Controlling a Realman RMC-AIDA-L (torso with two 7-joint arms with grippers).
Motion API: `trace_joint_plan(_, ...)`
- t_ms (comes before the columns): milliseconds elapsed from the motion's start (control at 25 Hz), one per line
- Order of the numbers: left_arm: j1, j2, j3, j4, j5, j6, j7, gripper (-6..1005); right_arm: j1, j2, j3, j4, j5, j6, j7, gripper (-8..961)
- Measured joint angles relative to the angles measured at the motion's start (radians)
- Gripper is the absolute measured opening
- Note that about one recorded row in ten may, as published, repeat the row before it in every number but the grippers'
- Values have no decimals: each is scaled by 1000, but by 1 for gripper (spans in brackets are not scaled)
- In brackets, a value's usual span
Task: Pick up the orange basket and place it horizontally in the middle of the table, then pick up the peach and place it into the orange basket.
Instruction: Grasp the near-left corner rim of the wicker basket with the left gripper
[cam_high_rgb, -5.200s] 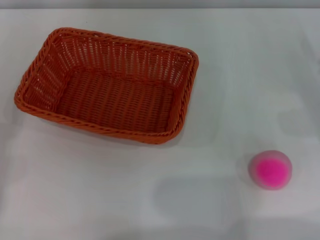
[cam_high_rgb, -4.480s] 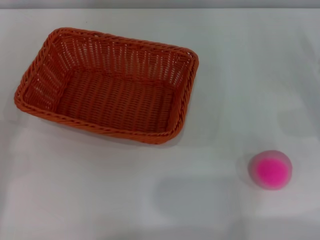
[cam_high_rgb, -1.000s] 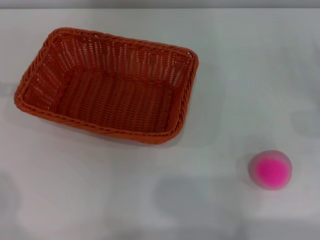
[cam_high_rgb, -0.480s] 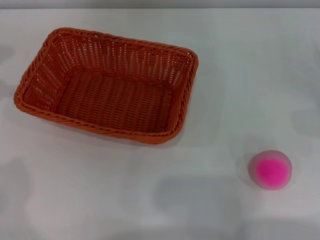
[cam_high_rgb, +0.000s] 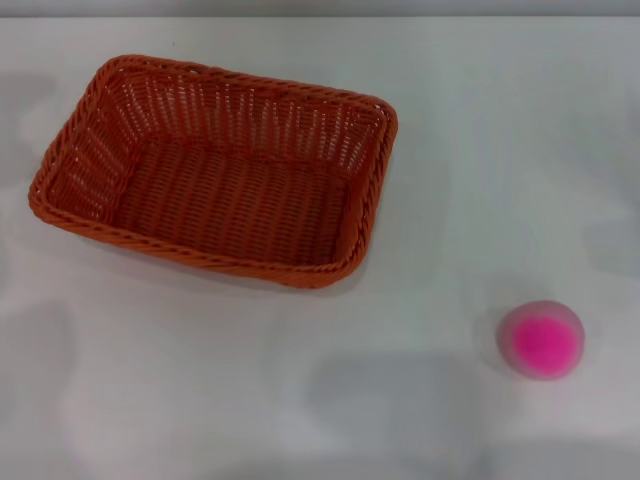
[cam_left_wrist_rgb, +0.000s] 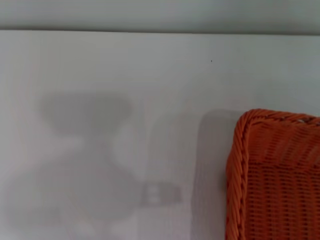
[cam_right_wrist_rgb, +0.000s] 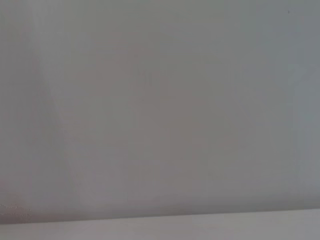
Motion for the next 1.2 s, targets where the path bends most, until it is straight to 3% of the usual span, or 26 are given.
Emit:
trace_joint_plan(320,-16,17,50,59,1,64,-24,635,-3,2,4,0,0,-1,0,875)
trace_joint_plan(480,-28,21,55,74,2,81,-23,635,-3,2,5,0,0,-1,0,875)
trace_joint_plan(880,-108,20,122,228,1,185,-19,636,-2,2,6,0,1,-3,0,875)
trace_joint_plan(1200,-148,6,166,312,1,243,-24,637,1,0,7,0,1,-17,0,875)
